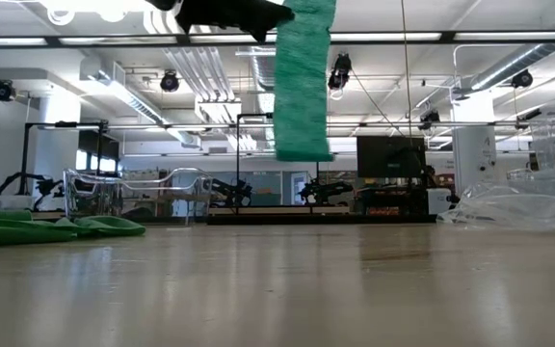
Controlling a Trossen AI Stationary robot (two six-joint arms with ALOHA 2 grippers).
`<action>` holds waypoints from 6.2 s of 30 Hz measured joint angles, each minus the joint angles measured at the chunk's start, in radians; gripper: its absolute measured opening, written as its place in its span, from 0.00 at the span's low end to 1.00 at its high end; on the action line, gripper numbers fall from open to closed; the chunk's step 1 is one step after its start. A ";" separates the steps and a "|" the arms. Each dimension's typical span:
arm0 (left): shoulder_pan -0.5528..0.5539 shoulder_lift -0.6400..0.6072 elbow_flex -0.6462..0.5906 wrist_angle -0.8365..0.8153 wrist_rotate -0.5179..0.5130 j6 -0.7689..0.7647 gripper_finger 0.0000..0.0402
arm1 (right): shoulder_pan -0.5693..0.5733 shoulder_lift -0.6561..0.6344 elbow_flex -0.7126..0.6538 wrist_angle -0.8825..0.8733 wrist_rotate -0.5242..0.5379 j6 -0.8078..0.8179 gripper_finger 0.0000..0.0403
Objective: Roll bandage
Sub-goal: Roll the blue bandage
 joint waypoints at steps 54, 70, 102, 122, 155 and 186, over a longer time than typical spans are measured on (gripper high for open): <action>-0.103 -0.048 0.000 0.146 -0.047 -0.644 0.50 | 0.002 0.003 -0.016 0.017 -0.146 -0.193 0.05; -0.079 -0.004 0.004 0.257 -0.044 -0.844 0.61 | 0.008 0.003 -0.026 0.042 -0.055 -0.318 0.05; -0.066 -0.004 0.006 0.257 -0.113 -0.831 0.37 | 0.012 0.003 -0.029 0.021 0.029 -0.486 0.06; -0.029 -0.006 0.006 0.275 0.120 -0.381 0.07 | 0.019 -0.056 0.015 -0.058 -0.203 0.206 0.68; -0.026 -0.007 0.006 0.267 0.236 -0.136 0.10 | 0.008 0.085 0.111 -0.156 -0.226 0.261 0.19; -0.061 -0.002 0.005 0.290 0.092 -0.199 0.57 | 0.008 0.107 0.120 -0.115 -0.170 0.215 0.04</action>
